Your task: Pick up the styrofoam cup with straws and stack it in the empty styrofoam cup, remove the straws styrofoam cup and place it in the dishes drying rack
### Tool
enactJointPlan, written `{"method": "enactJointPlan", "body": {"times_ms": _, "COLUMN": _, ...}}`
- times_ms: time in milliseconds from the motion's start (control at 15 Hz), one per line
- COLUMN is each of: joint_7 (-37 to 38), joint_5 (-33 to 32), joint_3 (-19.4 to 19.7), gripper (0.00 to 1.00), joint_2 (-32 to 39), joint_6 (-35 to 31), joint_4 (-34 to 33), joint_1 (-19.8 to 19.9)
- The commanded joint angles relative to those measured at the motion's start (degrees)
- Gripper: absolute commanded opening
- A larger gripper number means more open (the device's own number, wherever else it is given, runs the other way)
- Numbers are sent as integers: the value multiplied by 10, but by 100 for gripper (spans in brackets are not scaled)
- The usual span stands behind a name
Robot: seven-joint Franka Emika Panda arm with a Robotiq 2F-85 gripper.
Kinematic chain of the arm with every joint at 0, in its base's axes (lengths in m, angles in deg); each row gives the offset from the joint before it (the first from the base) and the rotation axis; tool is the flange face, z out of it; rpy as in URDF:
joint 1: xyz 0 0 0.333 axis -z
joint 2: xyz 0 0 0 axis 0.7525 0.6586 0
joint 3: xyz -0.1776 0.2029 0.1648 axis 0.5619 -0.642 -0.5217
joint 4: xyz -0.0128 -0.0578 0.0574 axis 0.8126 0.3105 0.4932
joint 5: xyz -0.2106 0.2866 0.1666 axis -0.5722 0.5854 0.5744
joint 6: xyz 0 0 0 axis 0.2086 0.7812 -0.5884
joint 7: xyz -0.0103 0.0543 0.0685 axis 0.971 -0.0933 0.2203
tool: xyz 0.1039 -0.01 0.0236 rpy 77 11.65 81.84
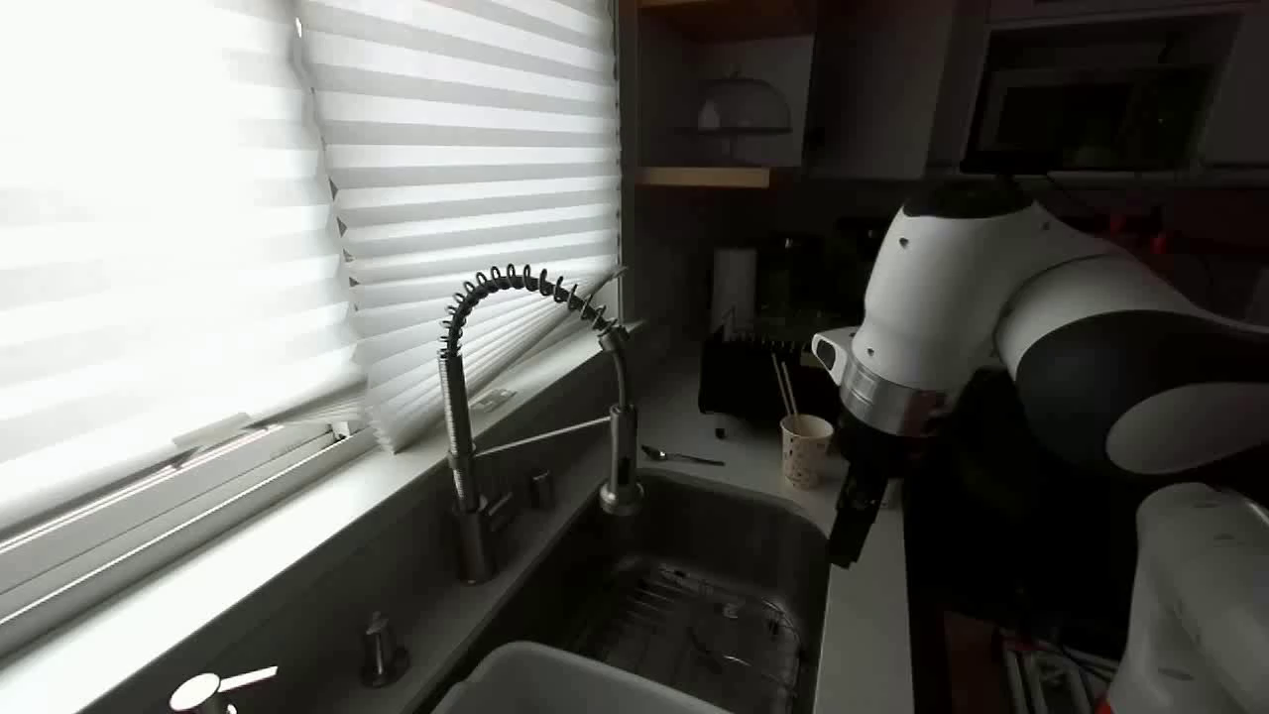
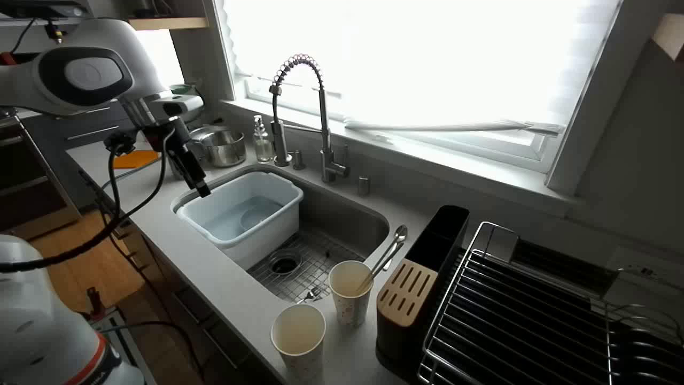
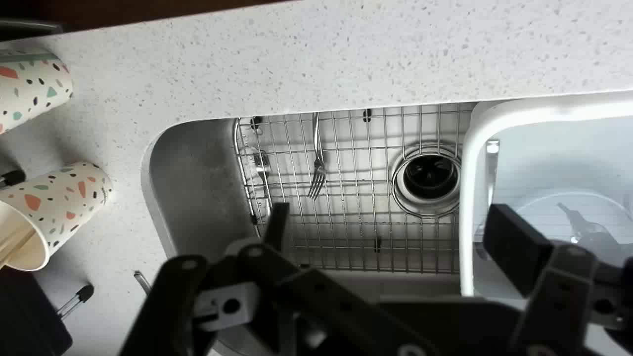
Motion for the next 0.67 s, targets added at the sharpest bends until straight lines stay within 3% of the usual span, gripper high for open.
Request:
{"method": "enactJointPlan", "body": {"times_ms": 0, "joint_7": 6, "joint_5": -7, "joint_3": 8, "gripper": 100, "joint_2": 2, "joint_6": 2, "joint_4": -1, "joint_1": -10}}
{"method": "enactJointPlan", "body": {"times_ms": 400, "joint_7": 6, "joint_5": -7, "joint_3": 8, "gripper": 100, "joint_2": 2, "joint_6": 2, "joint_4": -1, "joint_1": -10}}
{"method": "enactJointPlan", "body": {"times_ms": 600, "joint_7": 18, "joint_5": -41, "joint_3": 27, "gripper": 100, "joint_2": -1, "joint_6": 3, "joint_4": 11, "joint_1": 29}}
